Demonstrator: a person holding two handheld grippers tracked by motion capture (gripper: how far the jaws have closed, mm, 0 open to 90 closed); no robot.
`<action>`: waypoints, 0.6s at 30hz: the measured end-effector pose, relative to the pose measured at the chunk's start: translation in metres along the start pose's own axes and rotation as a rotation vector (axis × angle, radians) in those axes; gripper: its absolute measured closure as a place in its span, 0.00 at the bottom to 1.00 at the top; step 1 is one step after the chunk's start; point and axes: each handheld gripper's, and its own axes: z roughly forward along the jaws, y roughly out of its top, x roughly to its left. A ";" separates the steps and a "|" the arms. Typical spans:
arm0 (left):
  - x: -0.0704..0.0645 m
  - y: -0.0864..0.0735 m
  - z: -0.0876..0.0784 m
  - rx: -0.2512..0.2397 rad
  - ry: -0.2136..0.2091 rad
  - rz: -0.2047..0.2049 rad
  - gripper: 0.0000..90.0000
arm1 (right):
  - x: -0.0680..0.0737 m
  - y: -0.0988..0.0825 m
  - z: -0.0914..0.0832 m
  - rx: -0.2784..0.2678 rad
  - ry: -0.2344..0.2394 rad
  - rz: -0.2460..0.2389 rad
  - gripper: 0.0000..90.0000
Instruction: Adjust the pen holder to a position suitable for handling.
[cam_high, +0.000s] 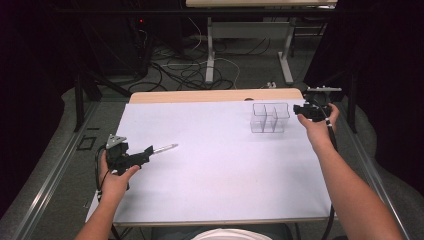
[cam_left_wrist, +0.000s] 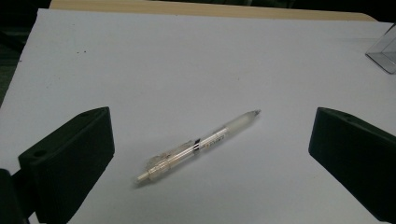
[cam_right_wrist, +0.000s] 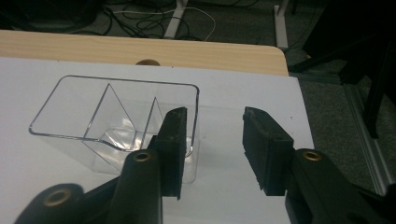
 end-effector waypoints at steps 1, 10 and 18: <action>0.000 0.000 0.000 0.002 0.000 0.001 0.00 | 0.000 0.001 0.001 0.003 -0.001 -0.003 0.68; 0.000 -0.001 0.002 0.008 0.000 0.003 0.00 | -0.002 0.008 0.017 0.024 0.000 -0.006 0.88; -0.001 -0.001 0.002 0.009 0.006 0.008 0.00 | -0.003 0.006 0.036 0.037 -0.018 -0.001 1.00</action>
